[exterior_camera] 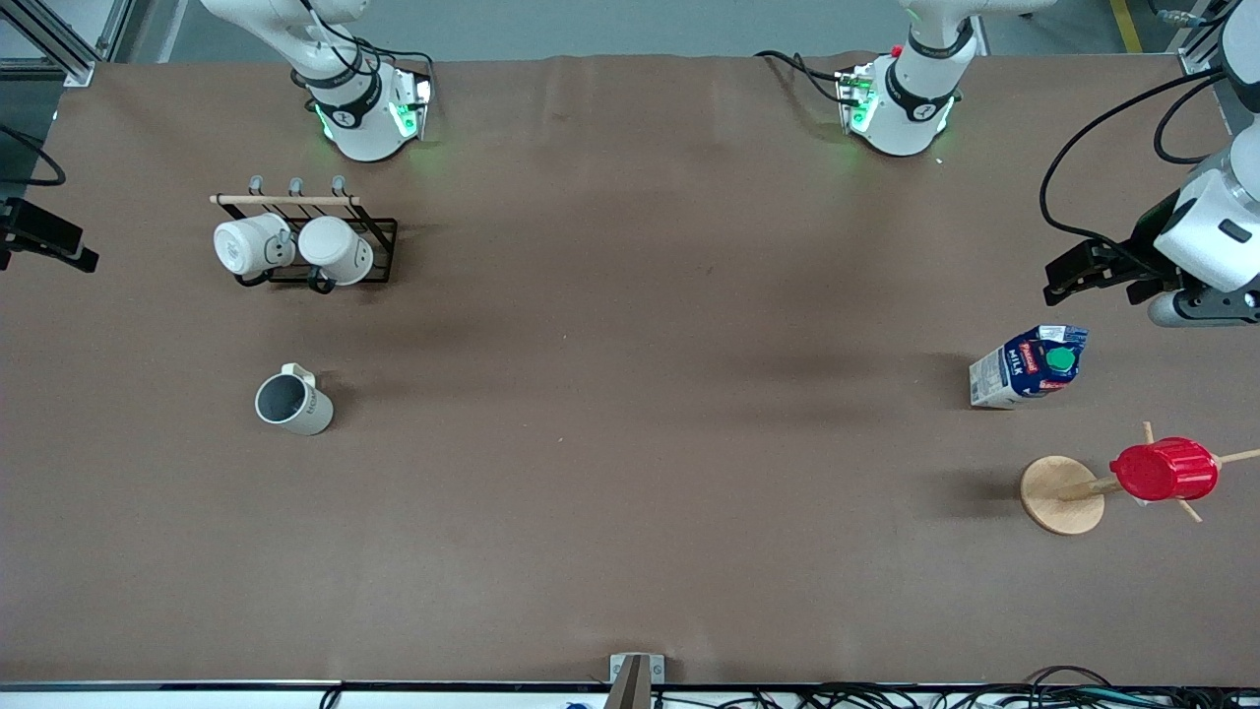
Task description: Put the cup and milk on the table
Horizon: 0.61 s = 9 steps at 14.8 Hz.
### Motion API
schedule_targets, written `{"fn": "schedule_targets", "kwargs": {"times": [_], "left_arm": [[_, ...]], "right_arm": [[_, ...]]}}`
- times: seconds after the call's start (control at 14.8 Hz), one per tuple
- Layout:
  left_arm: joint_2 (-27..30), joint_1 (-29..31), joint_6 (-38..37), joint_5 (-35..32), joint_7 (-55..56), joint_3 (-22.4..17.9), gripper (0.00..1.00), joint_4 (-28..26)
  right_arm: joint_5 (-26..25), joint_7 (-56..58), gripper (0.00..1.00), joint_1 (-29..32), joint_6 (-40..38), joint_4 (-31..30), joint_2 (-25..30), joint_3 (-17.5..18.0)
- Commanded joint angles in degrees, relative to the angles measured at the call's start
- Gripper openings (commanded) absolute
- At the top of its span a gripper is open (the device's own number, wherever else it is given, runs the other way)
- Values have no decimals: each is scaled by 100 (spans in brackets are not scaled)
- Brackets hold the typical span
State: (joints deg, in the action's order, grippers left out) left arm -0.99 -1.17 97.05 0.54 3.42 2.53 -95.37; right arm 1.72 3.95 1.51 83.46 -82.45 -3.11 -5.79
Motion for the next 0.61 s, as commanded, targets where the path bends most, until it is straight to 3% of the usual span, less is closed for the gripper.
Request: {"fn": "schedule_targets", "kwargs": {"times": [0.0,0.54], "left_arm": [[64,-33,86,42,36,-33,98,-34],[-102,3,103,51,-113,-270,99,-17]], "right_arm": [[-84,-87,100,-11,30,-245,223,16],[-84,-87,100,-11,21,-254,223,8]]}}
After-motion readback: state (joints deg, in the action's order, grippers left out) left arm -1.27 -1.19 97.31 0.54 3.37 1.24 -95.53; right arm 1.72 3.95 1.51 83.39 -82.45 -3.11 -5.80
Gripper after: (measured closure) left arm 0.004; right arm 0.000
